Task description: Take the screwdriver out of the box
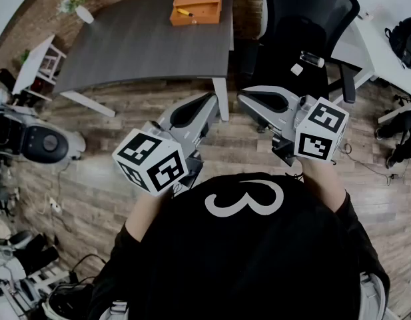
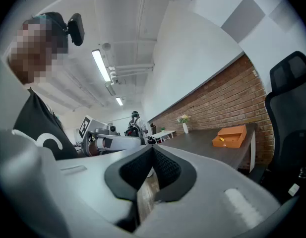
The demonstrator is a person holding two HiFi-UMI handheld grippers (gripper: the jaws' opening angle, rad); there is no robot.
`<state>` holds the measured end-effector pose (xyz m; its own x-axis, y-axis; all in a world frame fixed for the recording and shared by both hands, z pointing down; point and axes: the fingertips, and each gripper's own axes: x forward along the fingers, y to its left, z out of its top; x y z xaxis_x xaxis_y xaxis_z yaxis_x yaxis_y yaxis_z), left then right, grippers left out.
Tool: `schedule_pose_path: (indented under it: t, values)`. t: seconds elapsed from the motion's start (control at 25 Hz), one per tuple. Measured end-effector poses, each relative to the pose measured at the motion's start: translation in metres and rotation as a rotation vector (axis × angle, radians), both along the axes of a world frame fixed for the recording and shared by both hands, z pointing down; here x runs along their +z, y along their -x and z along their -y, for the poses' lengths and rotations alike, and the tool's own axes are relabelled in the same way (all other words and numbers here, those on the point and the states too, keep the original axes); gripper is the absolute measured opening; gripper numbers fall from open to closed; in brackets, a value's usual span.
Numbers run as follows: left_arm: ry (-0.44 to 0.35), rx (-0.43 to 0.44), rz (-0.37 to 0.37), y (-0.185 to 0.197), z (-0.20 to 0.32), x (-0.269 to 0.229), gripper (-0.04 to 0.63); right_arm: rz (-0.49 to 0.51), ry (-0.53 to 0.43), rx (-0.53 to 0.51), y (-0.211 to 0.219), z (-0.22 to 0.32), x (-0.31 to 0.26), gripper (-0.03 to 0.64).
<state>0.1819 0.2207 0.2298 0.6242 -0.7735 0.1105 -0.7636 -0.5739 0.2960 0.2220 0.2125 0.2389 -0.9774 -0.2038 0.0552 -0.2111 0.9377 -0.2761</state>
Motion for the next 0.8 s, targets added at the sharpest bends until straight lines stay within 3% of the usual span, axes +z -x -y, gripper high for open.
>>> schedule_pose_path:
  t: [0.28, 0.52, 0.64, 0.8]
  values:
    - [0.013, -0.021, 0.020, 0.003, 0.002, 0.004, 0.015, 0.009, 0.012, -0.021, -0.001, 0.000, 0.001, 0.002]
    - [0.040, -0.066, 0.025, 0.019, 0.025, 0.013, 0.015, 0.056, 0.084, -0.021, 0.004, 0.029, 0.009, 0.002]
    - [0.057, -0.099, 0.032, 0.034, 0.033, 0.025, 0.015, 0.056, 0.108, 0.028, 0.008, 0.048, 0.018, 0.002]
    - [0.067, -0.116, 0.018, 0.058, 0.053, 0.035, 0.015, 0.044, 0.071, 0.096, 0.017, 0.076, 0.020, 0.002]
